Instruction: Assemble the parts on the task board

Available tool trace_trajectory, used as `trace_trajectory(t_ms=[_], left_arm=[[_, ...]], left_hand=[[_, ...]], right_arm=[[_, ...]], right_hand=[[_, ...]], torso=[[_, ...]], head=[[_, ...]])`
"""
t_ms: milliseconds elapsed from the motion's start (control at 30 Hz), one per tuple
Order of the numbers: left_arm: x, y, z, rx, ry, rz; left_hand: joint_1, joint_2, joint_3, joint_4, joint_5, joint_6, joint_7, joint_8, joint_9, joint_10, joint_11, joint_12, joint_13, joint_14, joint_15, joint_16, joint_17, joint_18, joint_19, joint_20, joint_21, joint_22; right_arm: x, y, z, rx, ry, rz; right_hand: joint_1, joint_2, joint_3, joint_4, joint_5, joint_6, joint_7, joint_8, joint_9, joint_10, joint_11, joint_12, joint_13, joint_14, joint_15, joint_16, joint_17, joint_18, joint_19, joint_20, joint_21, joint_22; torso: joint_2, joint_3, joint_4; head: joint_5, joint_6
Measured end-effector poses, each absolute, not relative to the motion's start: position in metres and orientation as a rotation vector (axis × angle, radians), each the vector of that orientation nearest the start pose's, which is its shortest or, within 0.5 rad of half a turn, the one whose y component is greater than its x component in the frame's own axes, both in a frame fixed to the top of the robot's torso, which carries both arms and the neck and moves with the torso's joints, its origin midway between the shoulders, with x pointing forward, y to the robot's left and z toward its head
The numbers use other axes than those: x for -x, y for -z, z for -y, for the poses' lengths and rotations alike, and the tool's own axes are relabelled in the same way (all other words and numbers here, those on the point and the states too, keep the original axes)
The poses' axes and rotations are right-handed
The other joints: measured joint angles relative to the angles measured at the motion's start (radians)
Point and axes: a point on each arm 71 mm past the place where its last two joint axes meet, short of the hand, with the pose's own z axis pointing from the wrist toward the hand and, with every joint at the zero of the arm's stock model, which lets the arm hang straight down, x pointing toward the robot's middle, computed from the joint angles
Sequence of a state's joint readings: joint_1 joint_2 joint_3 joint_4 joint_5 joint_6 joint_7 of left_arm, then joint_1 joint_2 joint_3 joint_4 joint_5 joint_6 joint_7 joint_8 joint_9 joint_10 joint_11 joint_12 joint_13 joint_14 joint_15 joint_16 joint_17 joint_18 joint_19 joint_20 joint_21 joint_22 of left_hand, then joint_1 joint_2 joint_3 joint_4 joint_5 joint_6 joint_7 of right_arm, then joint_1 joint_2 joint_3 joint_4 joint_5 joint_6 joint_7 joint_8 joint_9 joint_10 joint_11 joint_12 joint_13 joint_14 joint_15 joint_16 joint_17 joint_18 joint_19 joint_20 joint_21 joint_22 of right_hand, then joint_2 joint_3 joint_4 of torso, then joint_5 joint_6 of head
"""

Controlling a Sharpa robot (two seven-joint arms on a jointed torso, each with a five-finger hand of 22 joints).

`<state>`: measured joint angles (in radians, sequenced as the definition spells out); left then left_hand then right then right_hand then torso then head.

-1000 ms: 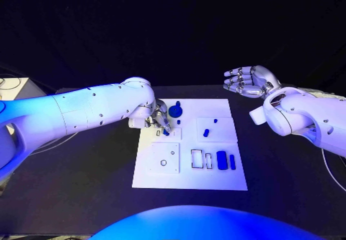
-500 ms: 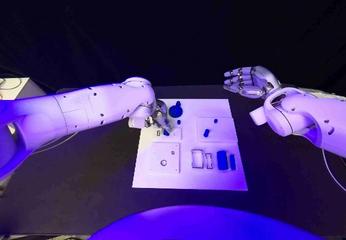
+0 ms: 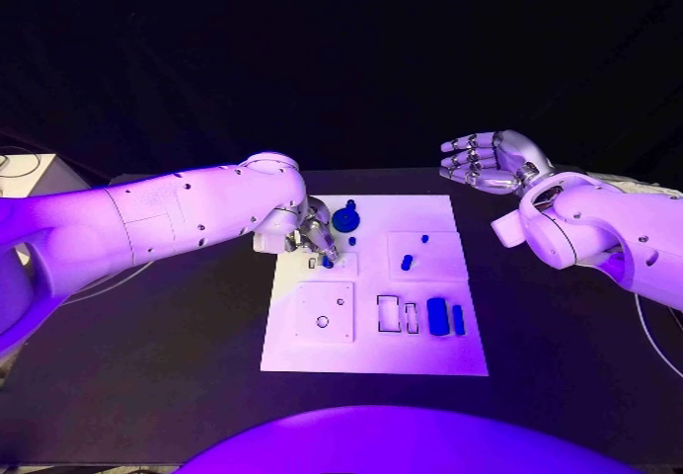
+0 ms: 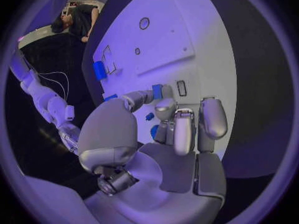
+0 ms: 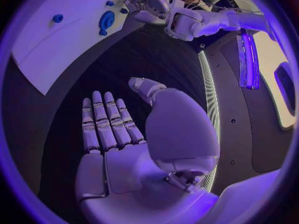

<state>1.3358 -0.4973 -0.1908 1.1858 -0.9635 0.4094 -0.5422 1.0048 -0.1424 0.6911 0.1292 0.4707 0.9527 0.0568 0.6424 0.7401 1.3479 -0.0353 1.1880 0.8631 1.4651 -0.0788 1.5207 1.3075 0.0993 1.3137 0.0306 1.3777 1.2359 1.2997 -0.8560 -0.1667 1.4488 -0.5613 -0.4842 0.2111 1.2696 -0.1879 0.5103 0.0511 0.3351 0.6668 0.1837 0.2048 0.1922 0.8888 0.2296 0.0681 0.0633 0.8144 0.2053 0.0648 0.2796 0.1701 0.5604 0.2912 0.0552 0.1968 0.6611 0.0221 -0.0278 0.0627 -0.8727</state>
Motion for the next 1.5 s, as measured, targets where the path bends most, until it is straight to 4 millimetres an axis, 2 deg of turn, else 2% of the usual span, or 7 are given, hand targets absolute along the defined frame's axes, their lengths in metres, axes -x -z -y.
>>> trace_trajectory(t_ms=[367, 533, 933, 1067, 1300, 1367, 1500], left_arm=[[-0.523, 0.2344, -0.1384, -0.041, 0.288, -2.575], [-0.5241, 0.2345, -0.1371, -0.045, 0.28, -2.581], [-0.5251, 0.2344, -0.1356, -0.052, 0.267, -2.589], [-0.5253, 0.2346, -0.1359, -0.051, 0.265, -2.589], [-0.525, 0.2349, -0.136, -0.052, 0.264, -2.59], [-0.525, 0.235, -0.1363, -0.051, 0.264, -2.59], [-0.5247, 0.2356, -0.1367, -0.051, 0.264, -2.591]], left_hand=[[0.0, 0.0, 0.004, -0.004, -0.001, 0.013, -0.005, 0.004, -0.001, 0.001, 0.001, 0.0, 0.0, 0.0, 0.0, 0.0, 0.0, 0.0, 0.0, 0.0, 0.004, 0.001], [-0.025, 0.025, 0.002, -0.007, -0.028, 0.019, -0.007, 0.004, 0.002, 0.002, 0.002, 0.0, 0.0, 0.0, 0.0, 0.0, 0.0, 0.0, 0.004, 0.004, 0.004, 0.005], [-0.045, 0.044, -0.022, -0.03, -0.038, 0.025, -0.015, 0.004, -0.002, 0.003, 0.001, 0.009, 0.01, 0.004, -0.003, 0.004, 0.0, 0.0, 0.007, 0.007, 0.004, 0.005], [-0.079, 0.032, -0.004, -0.073, -0.038, 0.032, -0.022, 0.004, -0.004, 0.006, -0.002, 0.009, 0.011, 0.0, -0.007, 0.004, 0.0, 0.0, 0.007, 0.007, 0.004, 0.004], [-0.091, 0.019, -0.014, -0.092, -0.044, 0.032, -0.022, 0.004, -0.008, 0.006, -0.002, 0.009, 0.012, 0.0, -0.007, 0.004, 0.0, 0.0, 0.007, 0.007, -0.001, 0.003], [-0.093, 0.016, -0.039, -0.077, -0.054, 0.029, -0.027, 0.004, -0.01, 0.006, -0.002, 0.009, 0.012, 0.0, -0.007, 0.004, 0.0, 0.0, 0.007, 0.007, -0.001, 0.003], [-0.087, 0.011, -0.083, -0.051, -0.136, 0.032, -0.04, 0.003, -0.016, 0.006, -0.002, 0.009, 0.012, 0.0, -0.007, 0.004, 0.0, 0.0, 0.011, 0.011, -0.001, 0.002]], right_arm=[[-0.5048, 0.1764, 0.2415, -0.593, -1.043, -1.54], [-0.5045, 0.1764, 0.2414, -0.592, -1.045, -1.541], [-0.5042, 0.1765, 0.2412, -0.592, -1.048, -1.545], [-0.5042, 0.1766, 0.2413, -0.592, -1.048, -1.546], [-0.5041, 0.1767, 0.2413, -0.591, -1.049, -1.548], [-0.5041, 0.1767, 0.2413, -0.591, -1.05, -1.548], [-0.5041, 0.1767, 0.2414, -0.591, -1.05, -1.549]], right_hand=[[0.0, 0.0, 0.0, 0.0, 0.0, 0.0, 0.0, 0.0, -0.001, 0.0, 0.0, 0.0, 0.0, -0.004, 0.004, 0.0, -0.003, -0.011, -0.007, 0.0, 0.0, -0.006], [0.0, 0.0, 0.0, 0.0, 0.0, 0.0, 0.0, 0.0, -0.001, 0.0, 0.0, 0.0, 0.0, -0.004, 0.004, 0.0, -0.007, -0.011, -0.019, 0.0, 0.0, -0.011], [0.0, 0.0, -0.005, 0.0, 0.0, 0.0, 0.0, -0.01, -0.004, 0.0, 0.0, 0.0, 0.0, -0.018, 0.004, 0.0, -0.018, -0.009, -0.043, 0.0, -0.004, -0.027], [0.0, 0.0, -0.008, -0.003, 0.0, 0.0, 0.0, -0.01, -0.005, 0.0, 0.0, 0.0, 0.0, -0.022, 0.007, 0.0, -0.021, -0.009, -0.052, -0.001, -0.004, -0.03], [0.0, 0.0, -0.011, 0.0, 0.0, 0.0, 0.0, -0.01, -0.005, -0.004, 0.004, 0.0, 0.0, -0.024, 0.009, 0.0, -0.023, -0.009, -0.059, -0.002, -0.004, -0.034], [0.0, 0.0, -0.011, 0.0, 0.0, 0.0, 0.0, -0.012, -0.005, -0.004, 0.004, 0.0, 0.0, -0.025, 0.011, 0.0, -0.024, -0.009, -0.061, 0.0, -0.004, -0.035], [0.0, 0.0, -0.011, 0.0, 0.0, 0.0, 0.0, -0.013, -0.006, -0.004, 0.004, 0.0, 0.0, -0.025, 0.011, 0.0, -0.026, -0.008, -0.066, -0.002, -0.004, -0.038]], torso=[[0.0, -0.0005, 0.0005], [0.0, -0.0004, 0.0007], [0.0, 0.0, -0.0003], [0.0, 0.0, -0.0001], [0.0, -0.0006, 0.0004], [0.0, -0.0005, 0.0005], [0.0, -0.0006, 0.0008]], head=[[-0.001, 0.0], [0.003, 0.0], [-0.002, 0.0], [-0.004, 0.0], [-0.004, 0.0], [-0.004, 0.0], [-0.003, 0.0]])
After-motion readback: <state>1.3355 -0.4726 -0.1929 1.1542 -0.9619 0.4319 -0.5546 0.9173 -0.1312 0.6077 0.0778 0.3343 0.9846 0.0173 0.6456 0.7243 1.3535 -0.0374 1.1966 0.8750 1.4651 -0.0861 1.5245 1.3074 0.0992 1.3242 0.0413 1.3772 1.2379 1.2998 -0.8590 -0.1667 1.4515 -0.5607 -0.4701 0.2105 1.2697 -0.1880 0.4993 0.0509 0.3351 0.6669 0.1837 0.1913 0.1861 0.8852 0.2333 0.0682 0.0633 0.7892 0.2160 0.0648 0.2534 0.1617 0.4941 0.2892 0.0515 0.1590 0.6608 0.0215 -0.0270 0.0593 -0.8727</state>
